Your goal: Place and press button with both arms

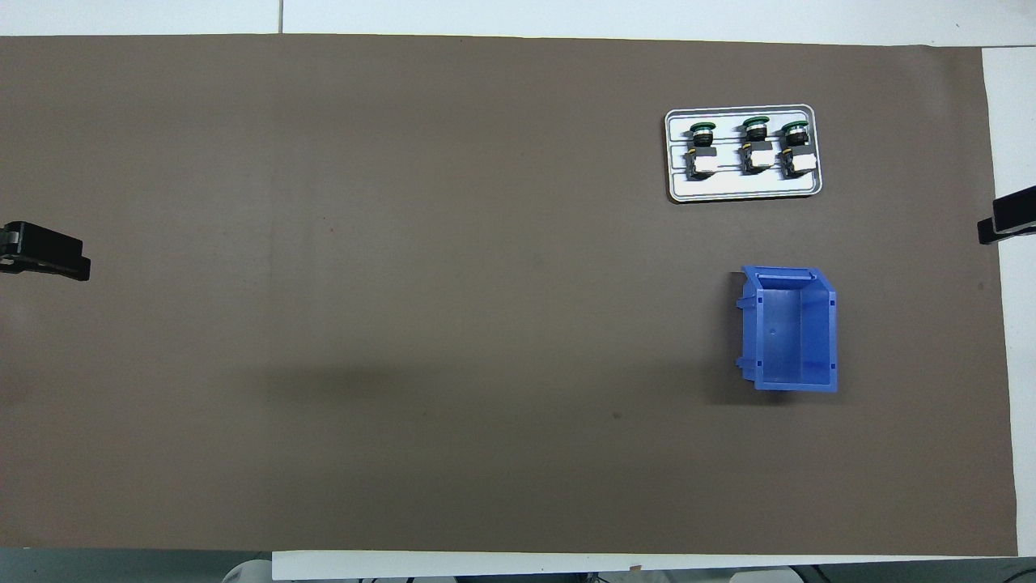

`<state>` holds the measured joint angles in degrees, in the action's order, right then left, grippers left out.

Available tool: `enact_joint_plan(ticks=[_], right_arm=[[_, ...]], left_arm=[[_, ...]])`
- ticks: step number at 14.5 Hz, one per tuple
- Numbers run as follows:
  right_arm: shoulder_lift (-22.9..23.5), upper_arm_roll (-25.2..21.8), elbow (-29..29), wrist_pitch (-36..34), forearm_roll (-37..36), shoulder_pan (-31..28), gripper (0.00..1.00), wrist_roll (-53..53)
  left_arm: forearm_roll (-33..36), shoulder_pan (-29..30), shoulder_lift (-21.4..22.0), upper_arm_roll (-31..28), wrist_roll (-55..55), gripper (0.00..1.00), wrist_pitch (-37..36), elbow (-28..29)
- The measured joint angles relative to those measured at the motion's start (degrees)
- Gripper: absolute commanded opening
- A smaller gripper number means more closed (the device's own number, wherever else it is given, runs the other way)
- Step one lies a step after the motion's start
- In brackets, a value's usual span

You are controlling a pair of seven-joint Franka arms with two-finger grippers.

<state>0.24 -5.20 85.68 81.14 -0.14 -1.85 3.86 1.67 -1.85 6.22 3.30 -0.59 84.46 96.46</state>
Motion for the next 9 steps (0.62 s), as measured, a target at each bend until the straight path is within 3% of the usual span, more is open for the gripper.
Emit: enact_joint_plan(ticks=[9], right_arm=[[-0.04, 0.0, 0.3, -1.46, 0.12, -0.05, 0.99, 0.0]], left_arm=[[-0.44, -0.03, -3.64, 0.11, 0.0, 1.0, -2.89, -6.42]])
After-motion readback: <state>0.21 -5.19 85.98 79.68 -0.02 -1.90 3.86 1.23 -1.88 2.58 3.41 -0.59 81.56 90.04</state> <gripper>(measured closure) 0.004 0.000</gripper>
